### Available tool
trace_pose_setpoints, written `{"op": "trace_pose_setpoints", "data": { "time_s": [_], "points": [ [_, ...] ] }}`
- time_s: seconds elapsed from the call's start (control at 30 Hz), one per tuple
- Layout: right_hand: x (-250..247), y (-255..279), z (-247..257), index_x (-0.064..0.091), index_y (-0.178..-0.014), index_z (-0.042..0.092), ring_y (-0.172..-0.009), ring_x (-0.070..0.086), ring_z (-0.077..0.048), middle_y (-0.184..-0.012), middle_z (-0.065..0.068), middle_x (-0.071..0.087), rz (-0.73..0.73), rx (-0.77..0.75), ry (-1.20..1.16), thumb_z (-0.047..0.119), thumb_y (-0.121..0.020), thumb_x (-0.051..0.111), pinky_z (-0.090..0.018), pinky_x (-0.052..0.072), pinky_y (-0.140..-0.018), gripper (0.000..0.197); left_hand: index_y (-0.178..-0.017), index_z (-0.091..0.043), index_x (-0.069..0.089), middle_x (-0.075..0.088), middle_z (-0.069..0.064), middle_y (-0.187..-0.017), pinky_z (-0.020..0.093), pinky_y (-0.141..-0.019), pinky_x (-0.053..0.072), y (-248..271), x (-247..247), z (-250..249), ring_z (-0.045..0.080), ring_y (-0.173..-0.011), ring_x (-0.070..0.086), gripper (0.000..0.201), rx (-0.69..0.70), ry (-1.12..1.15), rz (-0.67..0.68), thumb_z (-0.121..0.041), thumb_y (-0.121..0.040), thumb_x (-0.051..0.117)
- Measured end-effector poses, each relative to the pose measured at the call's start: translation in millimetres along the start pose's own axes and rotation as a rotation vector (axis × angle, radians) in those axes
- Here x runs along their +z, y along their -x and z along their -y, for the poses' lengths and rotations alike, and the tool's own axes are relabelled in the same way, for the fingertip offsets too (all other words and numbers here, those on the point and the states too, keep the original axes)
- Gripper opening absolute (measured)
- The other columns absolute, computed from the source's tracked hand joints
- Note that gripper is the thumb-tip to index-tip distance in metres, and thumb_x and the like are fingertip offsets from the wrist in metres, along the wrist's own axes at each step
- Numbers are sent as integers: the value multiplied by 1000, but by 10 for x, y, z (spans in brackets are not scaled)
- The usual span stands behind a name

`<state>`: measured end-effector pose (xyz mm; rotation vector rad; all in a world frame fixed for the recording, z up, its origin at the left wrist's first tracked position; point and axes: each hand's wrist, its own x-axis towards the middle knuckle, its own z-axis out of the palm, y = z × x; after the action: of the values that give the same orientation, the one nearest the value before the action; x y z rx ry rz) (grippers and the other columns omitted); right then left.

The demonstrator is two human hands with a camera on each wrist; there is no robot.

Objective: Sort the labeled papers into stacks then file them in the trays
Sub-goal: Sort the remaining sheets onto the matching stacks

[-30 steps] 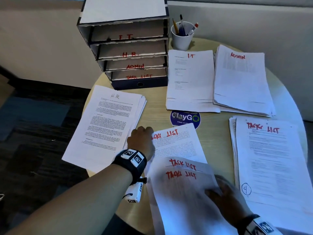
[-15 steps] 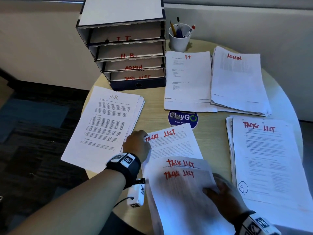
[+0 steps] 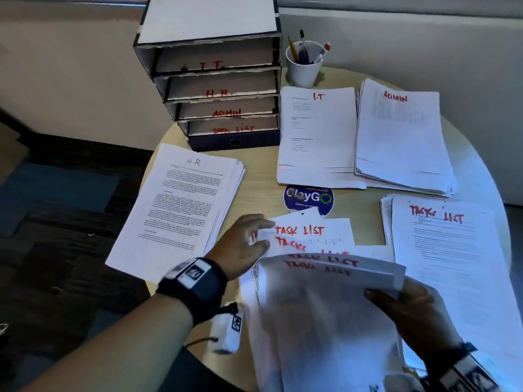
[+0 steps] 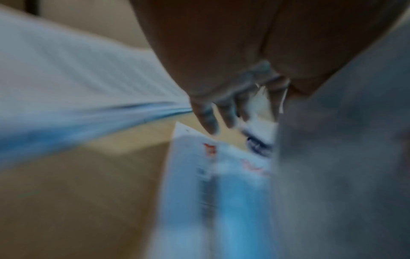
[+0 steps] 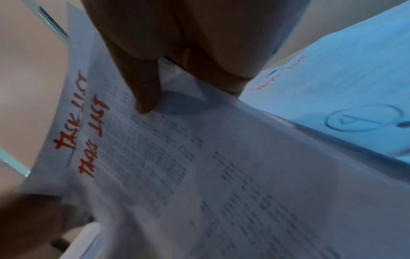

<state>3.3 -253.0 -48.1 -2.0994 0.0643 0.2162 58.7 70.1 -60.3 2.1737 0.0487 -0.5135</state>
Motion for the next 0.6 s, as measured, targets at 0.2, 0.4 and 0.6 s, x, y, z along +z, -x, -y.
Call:
{"op": "trace_pose_setpoints", "data": {
  "time_s": [0.2,0.4,0.6],
  "points": [
    [-197,203,-209,77,-92,35,-90,73,-21,-86,3,78,23,124,-260,45,-49,94,-39,57,-78,47,-116,-18,45,39,7,-120,46,-86,50,-242,200,47,30,-111,46,68,-218,-669,116,-45,-67,83],
    [-137,234,-452,64,-116,21,-103,65,-39,-107,-16,72,16,240,-530,-1,-59,74,-62,52,-84,62,-120,-12,40,53,11,-116,37,-74,51,-330,326,-77,32,-100,60,58,-412,-392,-69,-21,-77,77],
    [192,103,-734,74,-87,29,-80,71,-29,-79,1,76,111,220,-126,-5,-73,77,-46,58,-77,37,-116,-19,50,43,11,-118,39,-81,47,-319,480,-64,33,-111,46,43,-464,-330,-130,-29,-79,70]
  ]
}}
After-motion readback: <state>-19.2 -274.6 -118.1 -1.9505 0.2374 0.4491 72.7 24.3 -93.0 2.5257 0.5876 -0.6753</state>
